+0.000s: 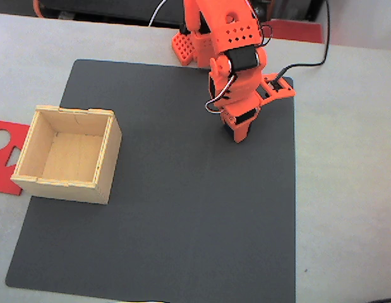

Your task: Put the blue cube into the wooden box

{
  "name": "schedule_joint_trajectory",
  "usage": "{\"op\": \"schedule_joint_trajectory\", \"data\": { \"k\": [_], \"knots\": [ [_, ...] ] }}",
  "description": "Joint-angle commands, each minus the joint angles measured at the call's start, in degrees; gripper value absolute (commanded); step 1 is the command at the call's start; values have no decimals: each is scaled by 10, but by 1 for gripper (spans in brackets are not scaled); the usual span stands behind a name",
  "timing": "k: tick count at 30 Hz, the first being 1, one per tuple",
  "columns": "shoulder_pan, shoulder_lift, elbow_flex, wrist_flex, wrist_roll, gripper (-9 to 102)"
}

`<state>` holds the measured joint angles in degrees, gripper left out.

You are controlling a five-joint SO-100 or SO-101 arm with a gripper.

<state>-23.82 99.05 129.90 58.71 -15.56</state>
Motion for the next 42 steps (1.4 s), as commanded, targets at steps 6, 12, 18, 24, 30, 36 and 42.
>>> {"op": "schedule_joint_trajectory", "data": {
  "k": [6, 12, 18, 24, 30, 36, 42],
  "knots": [
    [59, 15, -104, 91, -4, 0],
    [227, 37, -293, 217, -39, 0],
    [418, 71, -446, 253, -79, 0],
    [613, 120, -477, 171, -84, 0],
    [694, 126, -377, 19, -76, 0],
    [616, 149, -187, -100, -114, 0],
    [532, 172, -127, -158, -127, 0]
  ]
}}
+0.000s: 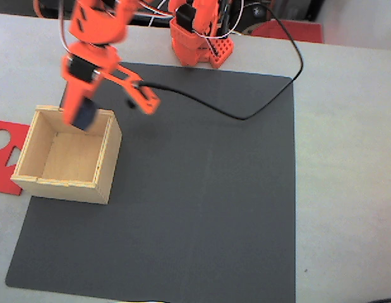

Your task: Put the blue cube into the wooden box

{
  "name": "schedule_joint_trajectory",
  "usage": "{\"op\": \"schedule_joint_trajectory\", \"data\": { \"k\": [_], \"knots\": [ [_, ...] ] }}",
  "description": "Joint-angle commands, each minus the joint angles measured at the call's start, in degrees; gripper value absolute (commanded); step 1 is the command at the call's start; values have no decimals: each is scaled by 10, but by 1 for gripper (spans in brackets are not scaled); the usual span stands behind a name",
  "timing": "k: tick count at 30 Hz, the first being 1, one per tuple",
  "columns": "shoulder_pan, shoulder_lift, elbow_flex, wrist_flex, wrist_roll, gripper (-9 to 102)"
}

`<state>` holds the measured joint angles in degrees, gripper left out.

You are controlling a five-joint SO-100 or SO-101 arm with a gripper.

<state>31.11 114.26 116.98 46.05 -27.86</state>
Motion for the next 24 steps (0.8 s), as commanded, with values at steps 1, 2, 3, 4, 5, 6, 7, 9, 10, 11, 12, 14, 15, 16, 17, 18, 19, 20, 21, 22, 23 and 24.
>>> {"op": "schedule_joint_trajectory", "data": {
  "k": [1, 2, 3, 4, 5, 6, 7, 9, 10, 11, 12, 14, 15, 16, 17, 18, 19, 20, 21, 22, 23, 24],
  "knots": [
    [-20, 13, 2, -47, -5, 0],
    [-21, 6, 2, -62, -10, 0],
    [-21, -2, 0, -76, -14, 0],
    [-21, -11, -6, -82, -18, 0],
    [-21, -21, -17, -80, -18, 0],
    [-19, -31, -39, -55, -16, 0],
    [-18, -41, -73, -12, -8, 0],
    [-14, -66, -143, 73, 17, 0],
    [-13, -77, -168, 103, 28, 0],
    [-12, -83, -179, 118, 34, 0],
    [-11, -85, -183, 124, 38, 0],
    [-11, -91, -184, 131, 44, 0],
    [-11, -98, -186, 134, 46, 0],
    [-11, -110, -194, 142, 50, 0],
    [-8, -128, -213, 160, 56, 0],
    [-4, -156, -245, 190, 64, 0],
    [4, -192, -292, 227, 73, 0],
    [13, -233, -349, 272, 83, 0],
    [24, -279, -417, 323, 95, 0],
    [34, -319, -479, 364, 105, 0],
    [46, -353, -533, 395, 115, 0],
    [56, -379, -578, 417, 122, 0]
  ]
}}
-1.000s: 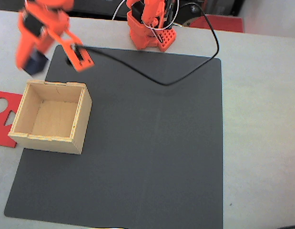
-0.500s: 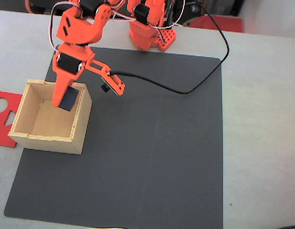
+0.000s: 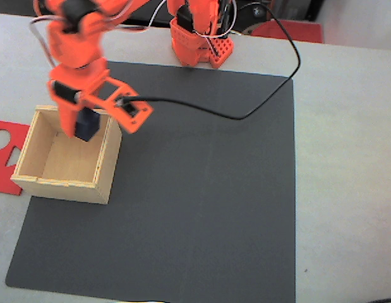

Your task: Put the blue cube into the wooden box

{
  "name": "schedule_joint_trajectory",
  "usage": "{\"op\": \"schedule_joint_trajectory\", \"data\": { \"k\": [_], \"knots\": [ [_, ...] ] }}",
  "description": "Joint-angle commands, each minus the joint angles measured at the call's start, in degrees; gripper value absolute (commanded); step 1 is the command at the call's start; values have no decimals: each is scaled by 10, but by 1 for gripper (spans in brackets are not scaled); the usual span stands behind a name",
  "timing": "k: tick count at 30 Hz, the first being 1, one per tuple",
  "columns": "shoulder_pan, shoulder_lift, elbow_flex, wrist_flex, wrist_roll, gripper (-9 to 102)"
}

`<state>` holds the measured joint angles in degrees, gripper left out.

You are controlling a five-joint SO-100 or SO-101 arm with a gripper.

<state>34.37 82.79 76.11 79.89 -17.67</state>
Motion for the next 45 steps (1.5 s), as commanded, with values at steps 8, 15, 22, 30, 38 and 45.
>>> {"op": "schedule_joint_trajectory", "data": {
  "k": [8, 15, 22, 30, 38, 45],
  "knots": [
    [59, -175, -388, 142, 29, 0],
    [67, -190, -401, 80, 15, 0],
    [67, -270, -401, 47, 20, 0],
    [57, -304, -402, 34, 13, 0],
    [21, -345, -402, 32, 3, 0],
    [-4, -375, -402, 45, -11, 0]
  ]
}}
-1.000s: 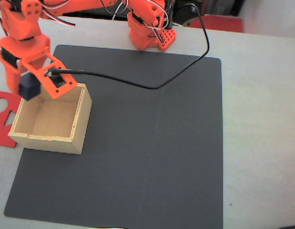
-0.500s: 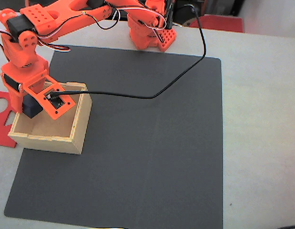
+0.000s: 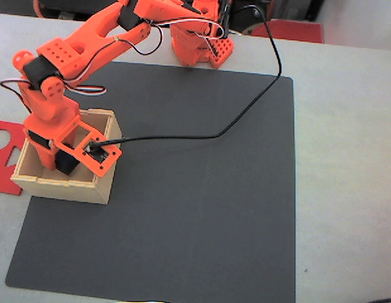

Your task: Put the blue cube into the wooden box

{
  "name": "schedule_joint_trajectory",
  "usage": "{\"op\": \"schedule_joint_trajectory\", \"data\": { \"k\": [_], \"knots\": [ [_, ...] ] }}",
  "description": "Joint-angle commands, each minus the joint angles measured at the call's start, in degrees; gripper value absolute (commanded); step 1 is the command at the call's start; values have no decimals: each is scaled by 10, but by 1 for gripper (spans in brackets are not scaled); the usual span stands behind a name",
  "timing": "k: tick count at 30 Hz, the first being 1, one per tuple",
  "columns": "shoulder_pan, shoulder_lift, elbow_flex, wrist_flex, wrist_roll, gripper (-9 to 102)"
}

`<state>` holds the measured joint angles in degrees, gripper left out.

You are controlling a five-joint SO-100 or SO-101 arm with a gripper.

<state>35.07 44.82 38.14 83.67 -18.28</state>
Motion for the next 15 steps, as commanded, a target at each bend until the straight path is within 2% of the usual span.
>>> {"op": "schedule_joint_trajectory", "data": {
  "k": [1, 8, 11, 15],
  "knots": [
    [-15, 0, -22, 10, -7, 0],
    [-30, -18, -22, 23, -16, 1],
    [-32, -19, -22, 31, -28, 15],
    [-33, -19, -22, 35, -30, 18]
  ]
}}
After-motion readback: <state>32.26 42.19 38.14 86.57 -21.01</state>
